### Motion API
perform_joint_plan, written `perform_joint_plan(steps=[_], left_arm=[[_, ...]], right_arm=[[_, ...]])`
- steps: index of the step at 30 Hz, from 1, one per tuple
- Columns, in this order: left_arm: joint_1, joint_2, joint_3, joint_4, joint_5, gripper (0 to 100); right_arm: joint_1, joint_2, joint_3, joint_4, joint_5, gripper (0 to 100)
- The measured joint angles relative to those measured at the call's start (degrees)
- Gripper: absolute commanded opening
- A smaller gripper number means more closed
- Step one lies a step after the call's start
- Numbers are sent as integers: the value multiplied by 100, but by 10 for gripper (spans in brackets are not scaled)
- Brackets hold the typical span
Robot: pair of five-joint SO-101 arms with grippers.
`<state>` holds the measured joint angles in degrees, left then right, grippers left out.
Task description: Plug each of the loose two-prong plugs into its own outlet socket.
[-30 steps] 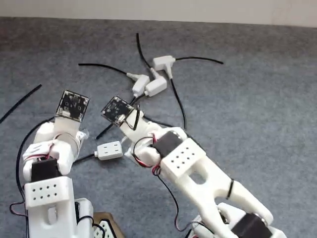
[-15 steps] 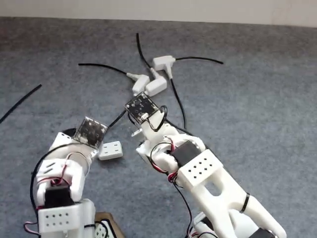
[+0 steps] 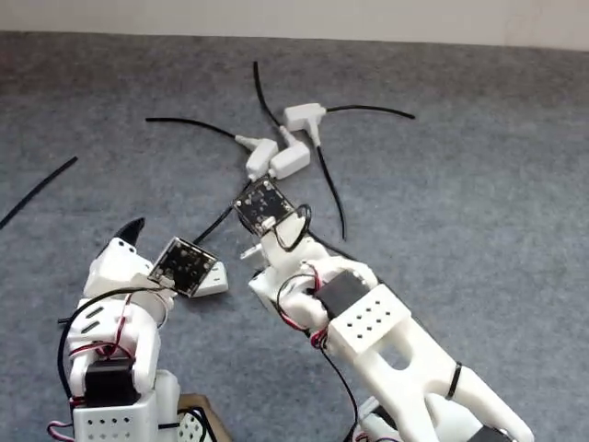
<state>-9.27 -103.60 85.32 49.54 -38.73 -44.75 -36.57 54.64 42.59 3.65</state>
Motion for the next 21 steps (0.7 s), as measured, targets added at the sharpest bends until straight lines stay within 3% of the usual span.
perform_joint_plan(steps=[7,14,21], left_arm=[[387,1020,-79,-475,1073,291],[756,3244,-1284,-536,1705,289],[818,3815,-2075,-545,1820,289]], right_arm=[[-158,0,536,-1196,0,7],[-79,0,536,-1336,0,7],[-70,0,527,-1345,0,7]])
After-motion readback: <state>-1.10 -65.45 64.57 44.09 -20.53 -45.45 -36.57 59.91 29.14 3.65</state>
